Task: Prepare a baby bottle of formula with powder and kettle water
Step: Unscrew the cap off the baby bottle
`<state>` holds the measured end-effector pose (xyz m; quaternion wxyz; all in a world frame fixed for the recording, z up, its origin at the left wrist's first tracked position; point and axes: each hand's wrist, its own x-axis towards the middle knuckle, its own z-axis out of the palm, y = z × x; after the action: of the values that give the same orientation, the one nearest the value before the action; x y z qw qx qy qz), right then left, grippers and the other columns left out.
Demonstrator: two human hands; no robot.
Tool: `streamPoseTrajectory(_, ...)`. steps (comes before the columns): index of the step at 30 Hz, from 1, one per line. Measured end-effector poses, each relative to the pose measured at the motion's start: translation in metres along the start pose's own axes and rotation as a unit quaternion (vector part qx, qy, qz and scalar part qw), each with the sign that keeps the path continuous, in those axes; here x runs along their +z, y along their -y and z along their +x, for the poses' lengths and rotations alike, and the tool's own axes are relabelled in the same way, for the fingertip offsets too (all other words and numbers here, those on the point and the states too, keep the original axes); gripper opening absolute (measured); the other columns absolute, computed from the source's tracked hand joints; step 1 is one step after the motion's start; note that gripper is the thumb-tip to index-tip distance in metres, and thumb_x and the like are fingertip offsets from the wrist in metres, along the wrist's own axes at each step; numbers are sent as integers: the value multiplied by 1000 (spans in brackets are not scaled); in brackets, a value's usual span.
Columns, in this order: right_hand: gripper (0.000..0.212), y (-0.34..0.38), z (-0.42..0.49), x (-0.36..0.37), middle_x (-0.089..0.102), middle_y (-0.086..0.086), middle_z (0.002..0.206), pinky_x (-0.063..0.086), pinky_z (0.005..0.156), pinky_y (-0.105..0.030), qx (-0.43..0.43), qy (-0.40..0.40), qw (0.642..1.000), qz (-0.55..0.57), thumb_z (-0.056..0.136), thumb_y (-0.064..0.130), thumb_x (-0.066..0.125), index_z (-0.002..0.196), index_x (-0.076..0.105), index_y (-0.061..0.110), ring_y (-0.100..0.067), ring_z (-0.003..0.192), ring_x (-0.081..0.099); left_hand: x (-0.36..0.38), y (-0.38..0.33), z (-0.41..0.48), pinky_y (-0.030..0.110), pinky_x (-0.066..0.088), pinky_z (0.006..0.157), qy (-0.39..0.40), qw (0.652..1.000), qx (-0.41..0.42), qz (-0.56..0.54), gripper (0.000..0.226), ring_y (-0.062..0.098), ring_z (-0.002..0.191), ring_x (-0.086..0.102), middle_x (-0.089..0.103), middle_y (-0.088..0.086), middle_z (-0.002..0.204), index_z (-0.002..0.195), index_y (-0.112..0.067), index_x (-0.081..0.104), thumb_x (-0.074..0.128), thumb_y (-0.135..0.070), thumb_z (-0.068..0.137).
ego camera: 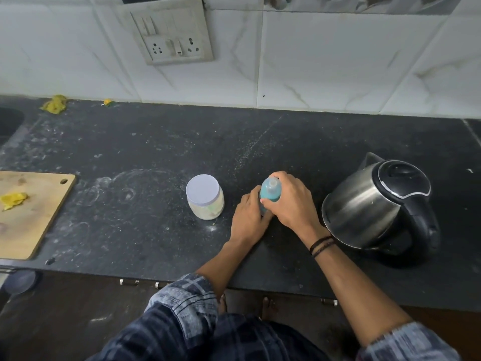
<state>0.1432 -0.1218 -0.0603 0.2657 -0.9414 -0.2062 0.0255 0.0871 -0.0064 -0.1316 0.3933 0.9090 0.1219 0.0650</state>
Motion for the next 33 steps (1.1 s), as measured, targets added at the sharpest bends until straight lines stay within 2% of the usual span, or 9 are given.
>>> streamPoseTrajectory(4,58,0,-1,1,64,-1,121,53,91,-38,-10,-9,1000,8,79,29,85,129,55,20,-21,110,60,-1,0,1,39,48,92,1,1000,2,2,60,18,118,51,56,-2,135,147,-24,34,57,-38,94)
streamPoseTrajectory(10,61,-5,1,-1,64,-2,125,53,96,-39,-35,6,999,23,79,27,86,131,55,19,-21,115,59,-3,2,3,45,50,87,15,1000,6,23,62,21,109,57,59,2,127,146,-27,31,55,-47,93)
streamPoseTrajectory(18,69,-11,6,-6,62,-5,133,49,103,-39,-60,40,997,40,79,25,87,138,54,15,-23,123,57,-2,4,5,45,50,90,16,999,16,33,65,22,112,57,59,3,131,145,-26,31,56,-54,92)
streamPoseTrajectory(33,66,-18,19,-16,62,1,130,47,95,-32,-96,104,989,34,77,20,86,134,54,19,-16,117,55,-1,5,6,43,49,92,6,999,21,40,69,24,113,59,59,4,133,145,-23,34,59,-59,92)
